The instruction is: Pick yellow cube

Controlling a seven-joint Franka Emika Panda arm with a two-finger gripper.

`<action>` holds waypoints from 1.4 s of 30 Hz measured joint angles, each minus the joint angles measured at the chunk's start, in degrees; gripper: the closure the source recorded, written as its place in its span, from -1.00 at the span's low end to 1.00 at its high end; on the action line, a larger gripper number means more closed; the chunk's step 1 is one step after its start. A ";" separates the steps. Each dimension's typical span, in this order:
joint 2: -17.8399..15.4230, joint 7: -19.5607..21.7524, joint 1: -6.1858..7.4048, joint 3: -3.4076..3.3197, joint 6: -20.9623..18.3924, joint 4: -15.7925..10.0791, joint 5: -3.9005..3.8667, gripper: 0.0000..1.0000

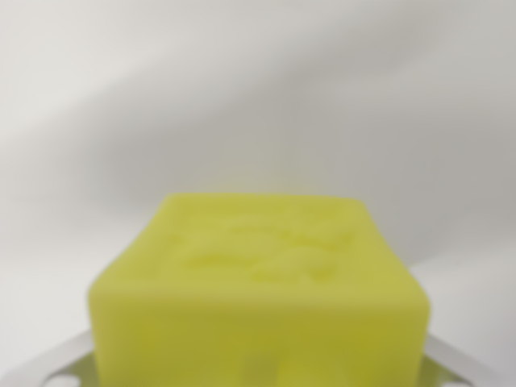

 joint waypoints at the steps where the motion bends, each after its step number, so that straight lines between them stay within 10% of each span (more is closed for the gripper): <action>1: -0.38 -0.02 0.00 0.00 -0.29 -0.10 0.03 1.00; 42: -13.85 -0.51 0.10 0.00 -12.46 -1.42 0.73 1.00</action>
